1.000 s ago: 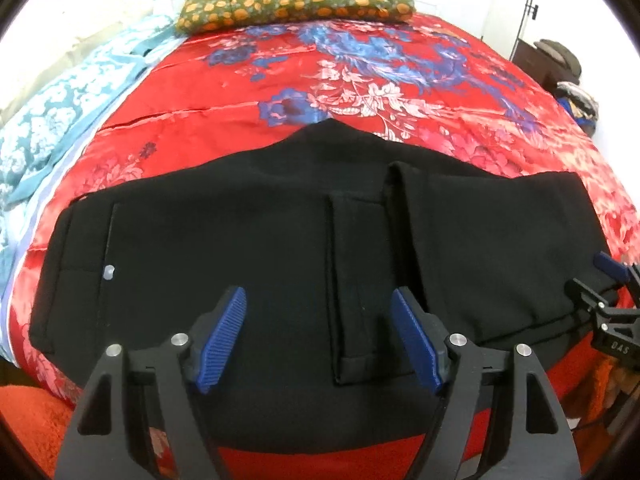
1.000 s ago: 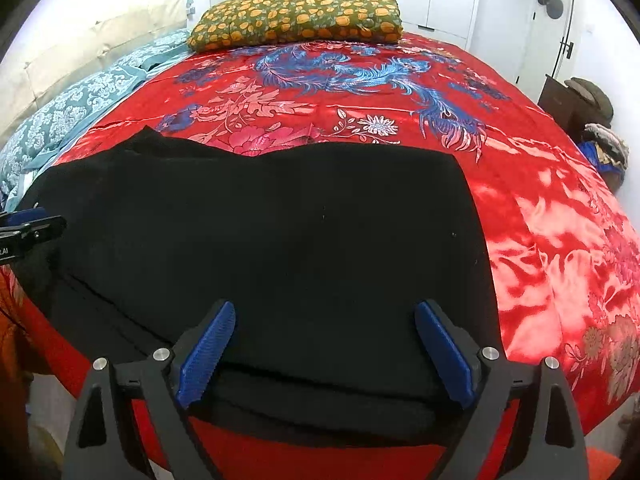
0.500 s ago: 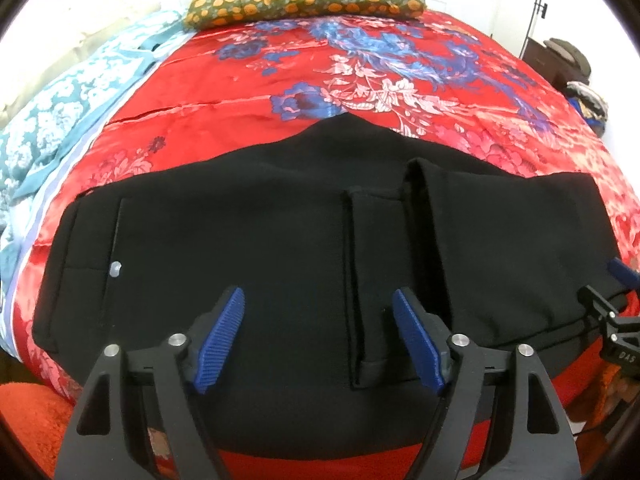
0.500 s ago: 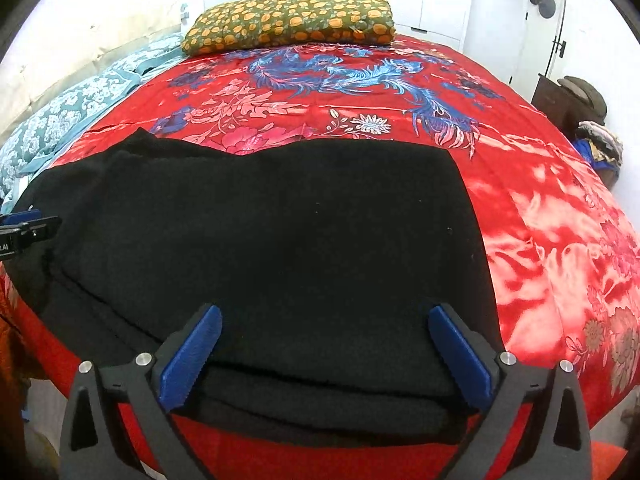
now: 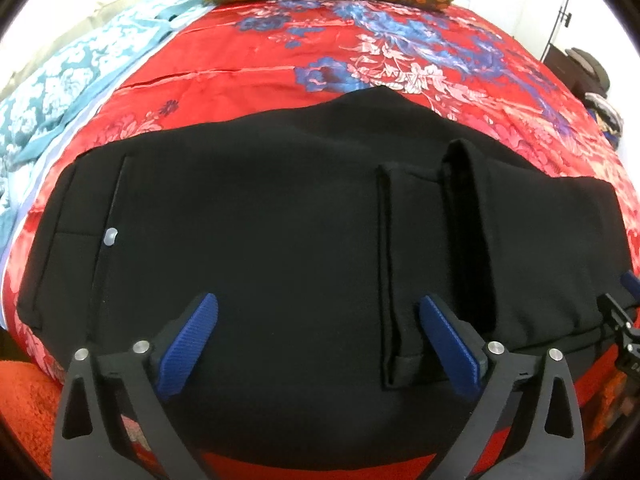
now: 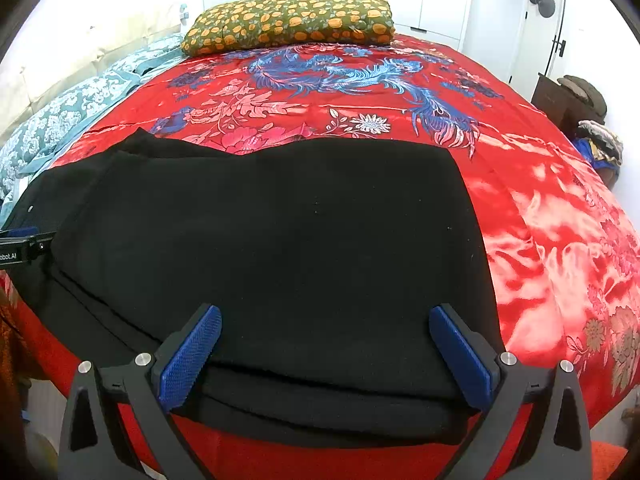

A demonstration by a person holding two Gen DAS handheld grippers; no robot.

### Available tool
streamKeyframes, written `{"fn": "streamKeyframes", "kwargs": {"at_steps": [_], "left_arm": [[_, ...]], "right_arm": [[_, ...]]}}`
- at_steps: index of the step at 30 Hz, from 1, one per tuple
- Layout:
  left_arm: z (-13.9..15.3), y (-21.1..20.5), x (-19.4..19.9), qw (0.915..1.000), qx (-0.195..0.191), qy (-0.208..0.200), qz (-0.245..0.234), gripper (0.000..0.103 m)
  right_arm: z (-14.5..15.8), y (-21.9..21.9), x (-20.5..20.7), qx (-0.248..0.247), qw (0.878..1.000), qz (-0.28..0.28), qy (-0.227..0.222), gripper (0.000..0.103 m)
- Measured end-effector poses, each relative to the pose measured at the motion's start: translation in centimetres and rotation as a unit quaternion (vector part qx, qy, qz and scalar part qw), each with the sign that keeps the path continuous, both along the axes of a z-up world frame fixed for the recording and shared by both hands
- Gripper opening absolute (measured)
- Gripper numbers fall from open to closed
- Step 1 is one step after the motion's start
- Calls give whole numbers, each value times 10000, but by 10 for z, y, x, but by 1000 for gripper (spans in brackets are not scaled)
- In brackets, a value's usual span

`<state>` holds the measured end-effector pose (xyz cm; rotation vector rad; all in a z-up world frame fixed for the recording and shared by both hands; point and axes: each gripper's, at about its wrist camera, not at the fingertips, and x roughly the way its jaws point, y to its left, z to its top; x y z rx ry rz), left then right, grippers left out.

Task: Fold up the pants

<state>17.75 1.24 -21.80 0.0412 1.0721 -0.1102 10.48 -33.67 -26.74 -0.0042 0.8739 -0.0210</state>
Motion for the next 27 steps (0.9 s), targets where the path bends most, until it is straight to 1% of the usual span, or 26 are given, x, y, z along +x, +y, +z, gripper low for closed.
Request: {"fn": "streamKeyframes", "kwargs": {"at_steps": [3,9,15,18,19,21,22,23,24,25,26,27], "left_arm": [[-2,-2,-1,10000,56,-1,-21,102],[-4,-1,0,10000,20,0,-24,103],[-6,1,-5,9995,-91,-256,-184,103],[-3,0,-2,9995,-33,-58,-317,103],[1,2,-1,9996,-87,-12,-275,102],[14,8,-5,9993,-307,-182,-119,100],[25,10,-11,9976,-543,-415,-126,99],[33,9,-14,9956,-715,-573,-190,98],[40,7,-17,9937,-850,-679,-277,94],[47,0,-19,9917,-956,-744,-437,86],[49,-8,-20,9910,-959,-731,-578,83],[49,-21,-19,9910,-886,-650,-767,78]], "right_arm": [[0,0,0,-1,10000,-7,2,103],[0,-1,0,16,10000,-15,-16,103],[-1,-2,-2,87,9999,-114,-9,103],[-1,-1,-2,72,9999,-138,-24,103],[-1,-1,-3,58,9999,-127,-16,103],[2,-1,-3,-3,10000,-44,27,103],[4,0,-3,-47,10000,1,60,103],[8,0,-3,-104,9999,22,92,103],[11,0,-4,-138,9999,11,79,103],[14,0,-5,-154,9999,3,33,103],[18,0,-8,-155,9999,1,-59,103],[22,0,-10,-143,9998,3,-142,103]]}}
